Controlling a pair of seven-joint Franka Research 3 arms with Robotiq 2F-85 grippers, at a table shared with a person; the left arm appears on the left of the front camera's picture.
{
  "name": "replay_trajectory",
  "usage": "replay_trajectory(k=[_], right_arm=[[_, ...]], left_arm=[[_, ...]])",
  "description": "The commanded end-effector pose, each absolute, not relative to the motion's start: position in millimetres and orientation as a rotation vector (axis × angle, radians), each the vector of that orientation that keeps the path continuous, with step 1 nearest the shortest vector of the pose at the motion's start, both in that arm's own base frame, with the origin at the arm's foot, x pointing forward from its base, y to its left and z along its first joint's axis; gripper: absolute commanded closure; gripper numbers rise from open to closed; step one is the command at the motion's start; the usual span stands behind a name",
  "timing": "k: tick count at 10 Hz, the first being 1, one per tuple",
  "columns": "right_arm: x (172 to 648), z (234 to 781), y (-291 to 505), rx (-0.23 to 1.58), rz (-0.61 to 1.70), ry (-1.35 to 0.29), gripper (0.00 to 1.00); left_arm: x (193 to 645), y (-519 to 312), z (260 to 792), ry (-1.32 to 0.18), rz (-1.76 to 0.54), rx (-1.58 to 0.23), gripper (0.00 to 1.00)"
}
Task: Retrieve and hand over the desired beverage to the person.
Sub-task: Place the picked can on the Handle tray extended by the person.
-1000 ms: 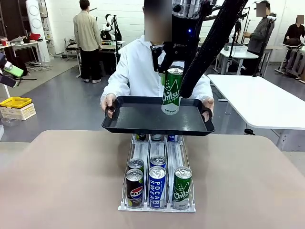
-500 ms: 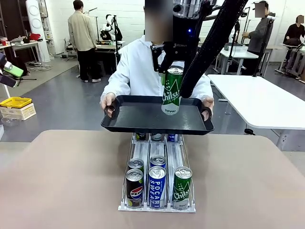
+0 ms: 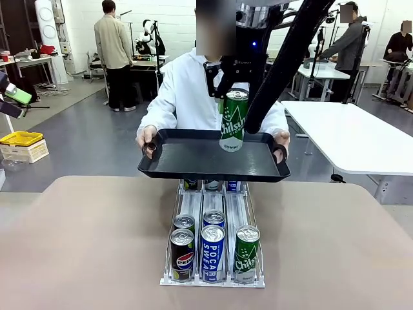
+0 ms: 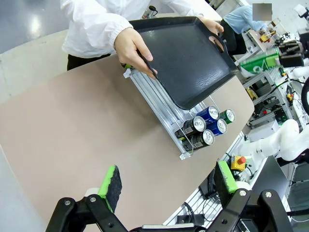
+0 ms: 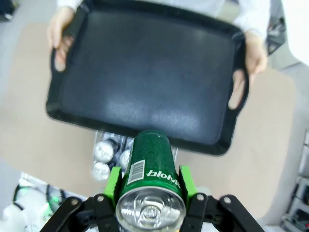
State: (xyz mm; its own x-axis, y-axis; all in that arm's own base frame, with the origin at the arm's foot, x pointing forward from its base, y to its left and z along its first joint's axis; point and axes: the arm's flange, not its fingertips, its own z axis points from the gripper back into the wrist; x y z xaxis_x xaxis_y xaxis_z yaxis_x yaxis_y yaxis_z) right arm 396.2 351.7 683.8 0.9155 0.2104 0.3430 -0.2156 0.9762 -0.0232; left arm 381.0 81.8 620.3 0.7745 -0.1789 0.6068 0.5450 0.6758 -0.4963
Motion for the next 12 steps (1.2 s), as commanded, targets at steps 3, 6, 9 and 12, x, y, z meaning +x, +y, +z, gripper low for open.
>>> replay_trajectory(k=[3, 6, 9, 12], right_arm=[[468, 687, 376, 0.018, 0.278, -0.393, 0.42], [510, 658, 378, 0.054, 0.282, -0.282, 0.42], [540, 626, 378, 0.074, 0.266, -0.169, 0.42], [555, 601, 378, 0.072, 0.261, -0.105, 0.42]], left_arm=[[382, 83, 620, -0.570, -0.452, -0.737, 0.00], [382, 83, 620, -0.570, -0.452, -0.737, 0.00], [382, 83, 620, -0.570, -0.452, -0.737, 0.00], [382, 83, 620, -0.570, -0.452, -0.737, 0.00]])
